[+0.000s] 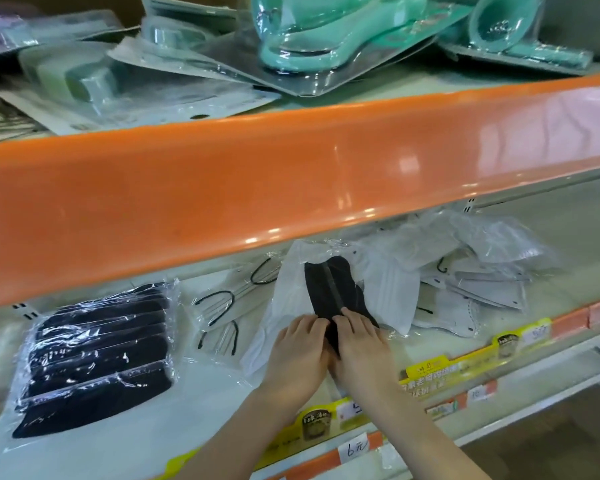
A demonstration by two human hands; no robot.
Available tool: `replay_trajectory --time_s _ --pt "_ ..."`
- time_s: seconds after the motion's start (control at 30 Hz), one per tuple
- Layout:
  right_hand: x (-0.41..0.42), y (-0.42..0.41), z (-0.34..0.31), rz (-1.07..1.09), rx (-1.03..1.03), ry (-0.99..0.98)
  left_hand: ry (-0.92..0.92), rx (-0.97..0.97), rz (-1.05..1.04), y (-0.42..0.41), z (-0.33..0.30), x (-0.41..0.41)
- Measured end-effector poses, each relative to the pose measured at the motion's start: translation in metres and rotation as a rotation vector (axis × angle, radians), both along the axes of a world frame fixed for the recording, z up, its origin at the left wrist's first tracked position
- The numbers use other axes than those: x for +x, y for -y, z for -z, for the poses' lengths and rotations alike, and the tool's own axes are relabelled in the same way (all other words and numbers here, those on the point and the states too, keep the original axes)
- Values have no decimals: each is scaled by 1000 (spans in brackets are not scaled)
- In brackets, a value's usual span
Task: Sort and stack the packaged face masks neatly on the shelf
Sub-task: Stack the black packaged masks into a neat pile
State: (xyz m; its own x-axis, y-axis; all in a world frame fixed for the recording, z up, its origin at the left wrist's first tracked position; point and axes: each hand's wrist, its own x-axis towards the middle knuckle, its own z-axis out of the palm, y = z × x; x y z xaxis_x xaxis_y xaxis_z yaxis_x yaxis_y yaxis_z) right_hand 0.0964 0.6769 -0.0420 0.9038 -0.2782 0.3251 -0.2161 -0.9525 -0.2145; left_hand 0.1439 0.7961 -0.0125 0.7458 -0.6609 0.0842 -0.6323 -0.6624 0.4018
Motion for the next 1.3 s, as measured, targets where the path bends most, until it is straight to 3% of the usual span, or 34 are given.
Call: replay_trajectory --time_s 0.2,0.37,0.43,0.6,0.77,0.83,0.97,1.3 --pt "1 1 -8 -2 -25 55 -3 -53 13 -3 6 4" --pt "6 19 -23 0 85 25 50 -102 19 -13 7 5" --pt "8 29 -36 37 167 -109 127 -150 17 -20 4 7" --pt "7 37 -63 -149 331 -77 405 -286 -38 -34 -19 18" --pt "8 18 -72 -421 361 115 644 -80 -45 -59 -43 34" --pt "9 8 -74 -441 336 154 664 -44 -90 -73 -42 39" --pt "15 -16 -70 -411 101 185 628 -42 -152 -96 -37 43" --pt "53 -107 -70 -553 114 80 649 -58 -356 -177 -47 38"
